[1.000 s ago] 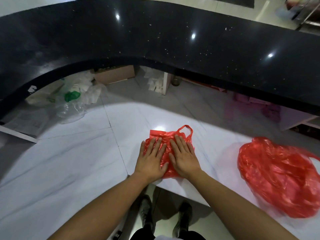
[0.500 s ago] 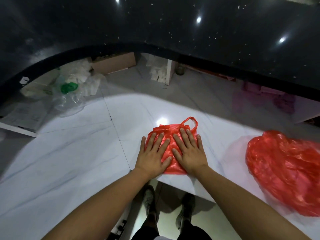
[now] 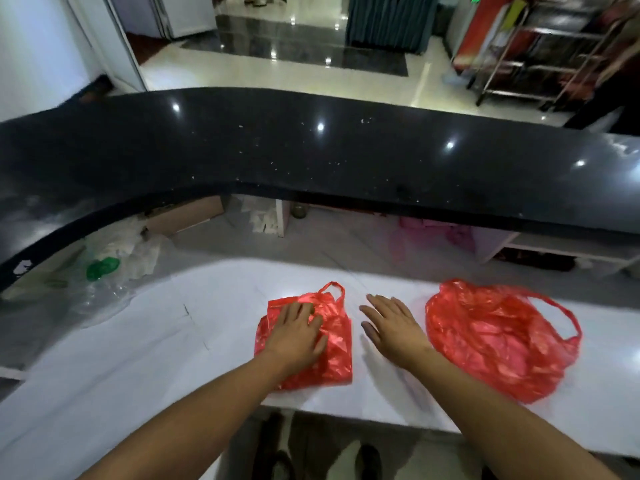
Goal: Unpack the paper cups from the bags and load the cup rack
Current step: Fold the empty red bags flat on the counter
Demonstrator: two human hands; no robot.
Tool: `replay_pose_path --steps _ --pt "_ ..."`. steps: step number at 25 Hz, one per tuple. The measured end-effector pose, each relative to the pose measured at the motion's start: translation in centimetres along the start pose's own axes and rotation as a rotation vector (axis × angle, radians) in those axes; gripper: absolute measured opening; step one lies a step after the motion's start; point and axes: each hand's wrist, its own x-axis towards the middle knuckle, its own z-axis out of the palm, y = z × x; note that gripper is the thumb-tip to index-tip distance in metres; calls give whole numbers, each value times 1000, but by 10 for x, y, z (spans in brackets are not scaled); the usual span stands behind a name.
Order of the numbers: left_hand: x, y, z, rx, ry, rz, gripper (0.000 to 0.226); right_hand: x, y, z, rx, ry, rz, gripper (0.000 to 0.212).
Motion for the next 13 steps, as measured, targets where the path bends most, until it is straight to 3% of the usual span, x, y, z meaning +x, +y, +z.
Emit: replay_pose_path --steps 4,8,11,13 --pt "39 53 -15 33 65 195 42 -40 53 -36 -91 245 114 39" --pt "62 110 -16 9 121 271 34 -77 87 -49 -194 128 468 52" --pt "69 150 -12 -83 114 236 36 -80 111 -56 -8 108 704 61" --pt "70 171 -10 -172 30 114 37 -76 127 -64 117 176 710 42"
